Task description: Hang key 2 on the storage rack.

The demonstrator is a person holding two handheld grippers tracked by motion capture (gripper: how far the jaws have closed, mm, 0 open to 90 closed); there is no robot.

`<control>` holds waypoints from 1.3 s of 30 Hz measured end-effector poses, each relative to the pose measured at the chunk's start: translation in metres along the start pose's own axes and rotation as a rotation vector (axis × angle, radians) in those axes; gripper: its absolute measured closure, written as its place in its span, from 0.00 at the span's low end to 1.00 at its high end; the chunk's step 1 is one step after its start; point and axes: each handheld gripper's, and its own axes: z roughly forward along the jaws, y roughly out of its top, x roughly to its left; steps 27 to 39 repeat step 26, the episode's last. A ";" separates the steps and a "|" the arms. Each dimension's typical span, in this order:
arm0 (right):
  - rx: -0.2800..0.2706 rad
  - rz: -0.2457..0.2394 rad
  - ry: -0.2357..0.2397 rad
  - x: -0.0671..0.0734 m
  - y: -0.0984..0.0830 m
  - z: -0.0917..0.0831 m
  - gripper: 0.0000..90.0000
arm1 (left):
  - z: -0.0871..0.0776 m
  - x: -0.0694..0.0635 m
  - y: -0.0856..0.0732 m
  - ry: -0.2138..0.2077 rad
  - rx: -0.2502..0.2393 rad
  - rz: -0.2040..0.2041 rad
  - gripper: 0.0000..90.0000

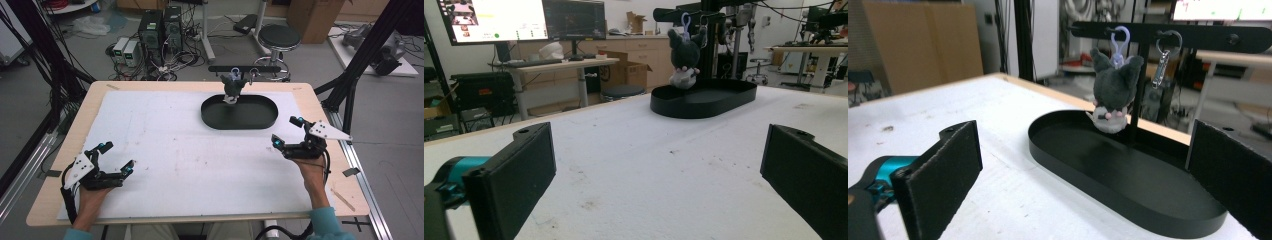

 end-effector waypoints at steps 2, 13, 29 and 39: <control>-0.023 0.000 -0.009 0.003 -0.012 -0.005 0.01 | 0.000 0.000 0.000 -0.001 0.001 0.000 0.02; -0.064 -0.001 -0.071 0.015 -0.060 -0.017 0.01 | 0.000 0.000 0.000 0.003 -0.001 0.001 0.02; -0.073 -0.001 -0.089 0.020 -0.075 -0.016 0.01 | -0.001 0.000 0.000 0.014 -0.011 0.001 0.02; -0.073 -0.001 -0.089 0.020 -0.075 -0.016 0.01 | -0.001 0.000 0.000 0.014 -0.011 0.001 0.02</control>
